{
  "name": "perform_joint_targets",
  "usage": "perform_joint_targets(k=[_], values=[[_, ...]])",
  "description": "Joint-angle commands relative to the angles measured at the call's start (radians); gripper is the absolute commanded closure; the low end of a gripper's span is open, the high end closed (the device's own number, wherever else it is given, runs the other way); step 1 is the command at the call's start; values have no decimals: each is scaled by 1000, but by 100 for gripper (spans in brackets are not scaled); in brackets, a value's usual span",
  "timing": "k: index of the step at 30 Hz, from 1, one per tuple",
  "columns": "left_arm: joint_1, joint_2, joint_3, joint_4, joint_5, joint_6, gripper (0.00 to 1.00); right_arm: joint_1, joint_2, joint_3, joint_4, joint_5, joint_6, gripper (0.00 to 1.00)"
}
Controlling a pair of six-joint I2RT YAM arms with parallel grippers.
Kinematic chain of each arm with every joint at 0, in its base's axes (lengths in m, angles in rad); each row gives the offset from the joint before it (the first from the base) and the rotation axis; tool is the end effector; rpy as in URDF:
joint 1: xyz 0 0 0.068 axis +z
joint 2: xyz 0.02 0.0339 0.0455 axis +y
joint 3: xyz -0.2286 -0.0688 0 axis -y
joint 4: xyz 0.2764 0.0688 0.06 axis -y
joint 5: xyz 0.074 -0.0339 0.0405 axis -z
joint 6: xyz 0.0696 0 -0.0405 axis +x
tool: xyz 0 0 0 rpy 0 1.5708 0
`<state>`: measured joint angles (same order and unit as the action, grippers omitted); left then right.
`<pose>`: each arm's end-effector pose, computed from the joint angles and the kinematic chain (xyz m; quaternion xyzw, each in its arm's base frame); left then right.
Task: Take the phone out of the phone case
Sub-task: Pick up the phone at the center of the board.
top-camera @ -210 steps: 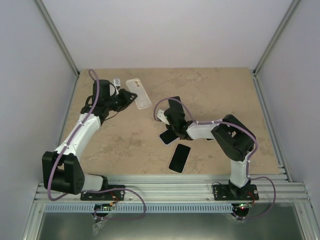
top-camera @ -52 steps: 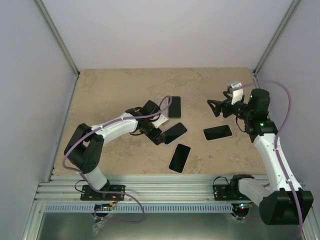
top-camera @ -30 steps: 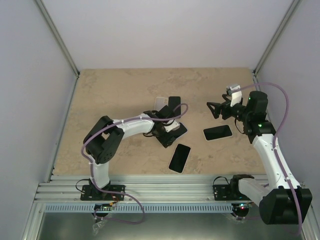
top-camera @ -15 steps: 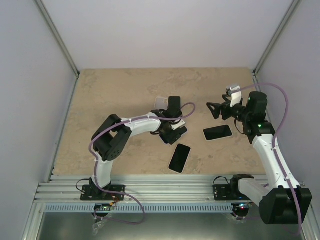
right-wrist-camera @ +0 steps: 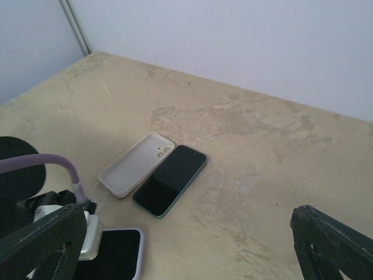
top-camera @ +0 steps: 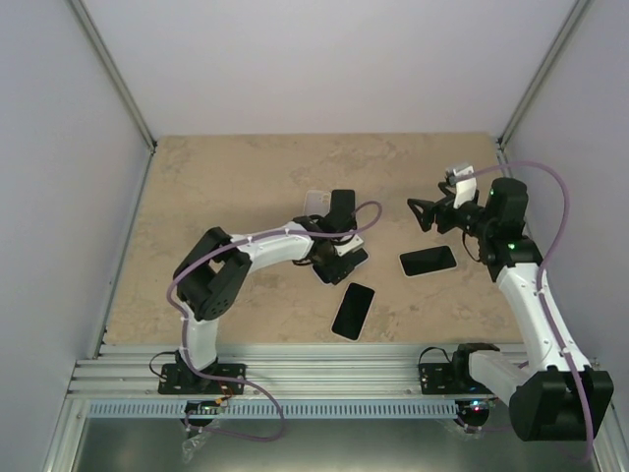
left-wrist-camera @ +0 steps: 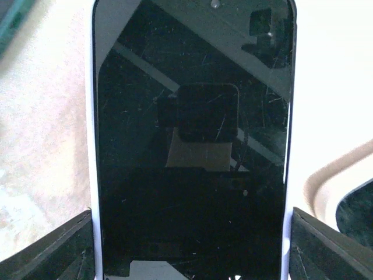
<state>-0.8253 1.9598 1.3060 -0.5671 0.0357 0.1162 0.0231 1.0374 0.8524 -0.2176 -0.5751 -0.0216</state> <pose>0.2775 -0.3043 0.0697 0.4493 0.8761 -0.0769 0.1571 0.3073 0.0450 0.2666 -0.1742 0.7963 0.2370 0.5286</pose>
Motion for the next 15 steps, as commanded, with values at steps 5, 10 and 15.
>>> perform_joint_targets(k=[5, 10, 15], values=[[-5, -177, 6, 72, -7, -25, 56, -5, 86, 126, -11, 30, -43, 2], [21, -254, 66, 47, -4, -38, 57, -5, 152, 230, -2, -1, 48, 2], [94, -306, 170, 2, 31, -51, 58, 11, 230, 330, 62, -37, 136, 2]])
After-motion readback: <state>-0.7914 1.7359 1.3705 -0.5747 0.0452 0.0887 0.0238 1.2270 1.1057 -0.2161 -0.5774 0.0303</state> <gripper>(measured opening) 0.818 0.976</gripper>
